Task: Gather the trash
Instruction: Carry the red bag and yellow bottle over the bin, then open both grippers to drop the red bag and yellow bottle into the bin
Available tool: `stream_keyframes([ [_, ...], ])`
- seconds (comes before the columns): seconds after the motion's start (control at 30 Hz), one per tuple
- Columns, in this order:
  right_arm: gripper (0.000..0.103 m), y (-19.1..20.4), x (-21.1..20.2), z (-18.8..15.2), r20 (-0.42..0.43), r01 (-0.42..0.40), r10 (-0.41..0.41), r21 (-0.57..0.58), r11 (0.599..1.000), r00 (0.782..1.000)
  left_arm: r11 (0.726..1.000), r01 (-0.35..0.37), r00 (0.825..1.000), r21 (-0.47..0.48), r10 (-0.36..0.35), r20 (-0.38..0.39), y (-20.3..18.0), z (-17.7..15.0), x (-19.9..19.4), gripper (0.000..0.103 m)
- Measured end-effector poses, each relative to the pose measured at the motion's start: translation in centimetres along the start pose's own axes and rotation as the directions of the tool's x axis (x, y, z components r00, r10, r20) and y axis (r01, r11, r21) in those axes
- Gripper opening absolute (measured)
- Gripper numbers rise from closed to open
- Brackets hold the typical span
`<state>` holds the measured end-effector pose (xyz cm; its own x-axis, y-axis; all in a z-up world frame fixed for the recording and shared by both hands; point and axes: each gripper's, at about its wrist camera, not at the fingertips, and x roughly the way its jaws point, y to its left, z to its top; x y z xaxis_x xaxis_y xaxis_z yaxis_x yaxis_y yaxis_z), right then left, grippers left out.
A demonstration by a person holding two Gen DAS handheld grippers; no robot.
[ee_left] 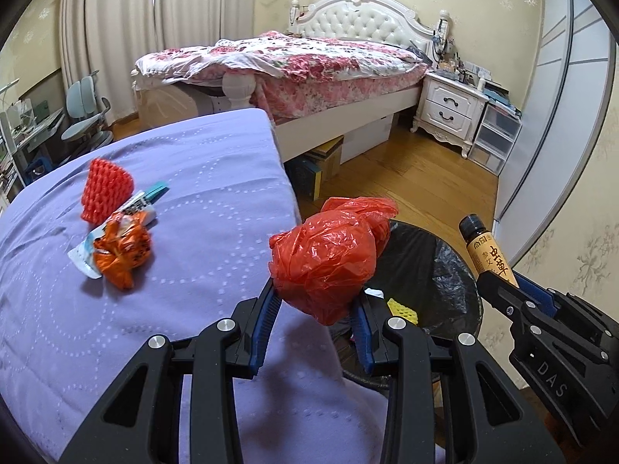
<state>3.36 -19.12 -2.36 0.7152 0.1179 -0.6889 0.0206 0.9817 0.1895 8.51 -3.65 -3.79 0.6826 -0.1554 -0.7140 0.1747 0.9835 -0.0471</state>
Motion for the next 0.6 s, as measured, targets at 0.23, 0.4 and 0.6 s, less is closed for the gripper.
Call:
stream_keyframes([
  [0.23,0.023,-1.2,0.5,0.2,0.0,0.014,-0.014,0.02,1.0,1.0,1.0,0.0,1.0,0.019,0.0,-0.01,-1.3,0.5,1.3,0.037],
  [0.4,0.023,-1.8,0.8,0.4,0.0,0.02,-0.02,0.031,0.999,1.0,0.999,0.001,1.0,0.033,0.0,-0.01,-2.1,0.8,1.9,0.037],
  [0.6,0.024,-2.6,1.5,0.3,-0.006,0.024,-0.024,0.046,0.999,1.0,0.999,-0.005,1.0,0.052,0.006,-0.019,-2.7,0.8,2.4,0.042],
])
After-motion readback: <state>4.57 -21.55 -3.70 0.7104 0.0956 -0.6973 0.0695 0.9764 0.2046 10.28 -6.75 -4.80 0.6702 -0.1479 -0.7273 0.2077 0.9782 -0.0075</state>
